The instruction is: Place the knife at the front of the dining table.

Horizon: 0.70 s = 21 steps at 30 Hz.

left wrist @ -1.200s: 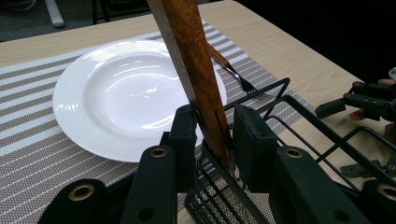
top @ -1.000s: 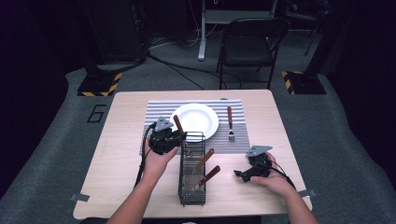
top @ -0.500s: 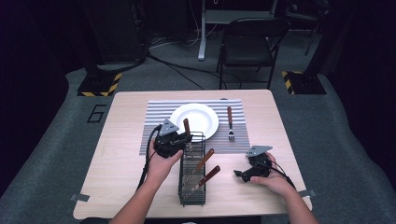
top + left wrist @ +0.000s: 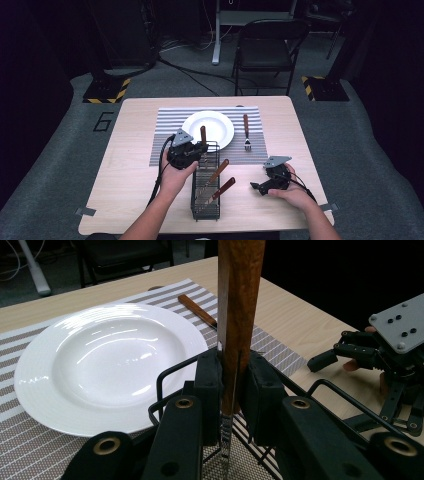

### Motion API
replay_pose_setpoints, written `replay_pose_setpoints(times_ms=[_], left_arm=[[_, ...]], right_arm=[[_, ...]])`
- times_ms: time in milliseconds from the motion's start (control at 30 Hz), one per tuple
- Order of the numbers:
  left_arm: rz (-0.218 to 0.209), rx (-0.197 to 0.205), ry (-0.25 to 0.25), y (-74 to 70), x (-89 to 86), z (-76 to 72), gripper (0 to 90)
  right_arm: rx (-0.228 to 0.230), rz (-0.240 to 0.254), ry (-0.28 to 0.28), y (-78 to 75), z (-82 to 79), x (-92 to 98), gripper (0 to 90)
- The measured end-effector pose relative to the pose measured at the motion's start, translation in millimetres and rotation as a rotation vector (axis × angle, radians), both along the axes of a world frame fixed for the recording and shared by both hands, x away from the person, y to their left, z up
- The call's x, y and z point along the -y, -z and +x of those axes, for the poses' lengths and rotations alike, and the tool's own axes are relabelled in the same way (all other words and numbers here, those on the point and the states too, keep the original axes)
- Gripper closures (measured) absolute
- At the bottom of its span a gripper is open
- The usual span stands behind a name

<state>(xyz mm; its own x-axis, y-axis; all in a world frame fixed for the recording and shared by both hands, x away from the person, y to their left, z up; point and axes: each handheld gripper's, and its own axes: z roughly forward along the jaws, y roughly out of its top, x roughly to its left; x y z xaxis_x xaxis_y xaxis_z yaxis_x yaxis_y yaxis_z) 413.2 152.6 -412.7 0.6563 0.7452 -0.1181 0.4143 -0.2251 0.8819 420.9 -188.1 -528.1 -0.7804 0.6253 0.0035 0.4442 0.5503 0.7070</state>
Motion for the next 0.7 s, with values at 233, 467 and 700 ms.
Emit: replay_pose_setpoints(times_ms=[233, 467, 700], left_arm=[[0.030, -0.029, -0.004, 10.8, 2.2, 1.0, 79.2], [0.029, -0.027, -0.001, 10.5, 1.9, 0.4, 79.8], [0.033, -0.018, 0.006, 4.4, 0.7, -0.1, 80.1]], right_arm=[[0.001, -0.001, 0.001, -0.1, 0.0, 0.0, 0.0], [0.000, -0.001, 0.001, -0.1, 0.0, 0.0, 0.0], [0.000, 0.000, 0.000, 0.0, 0.0, 0.0, 0.0]])
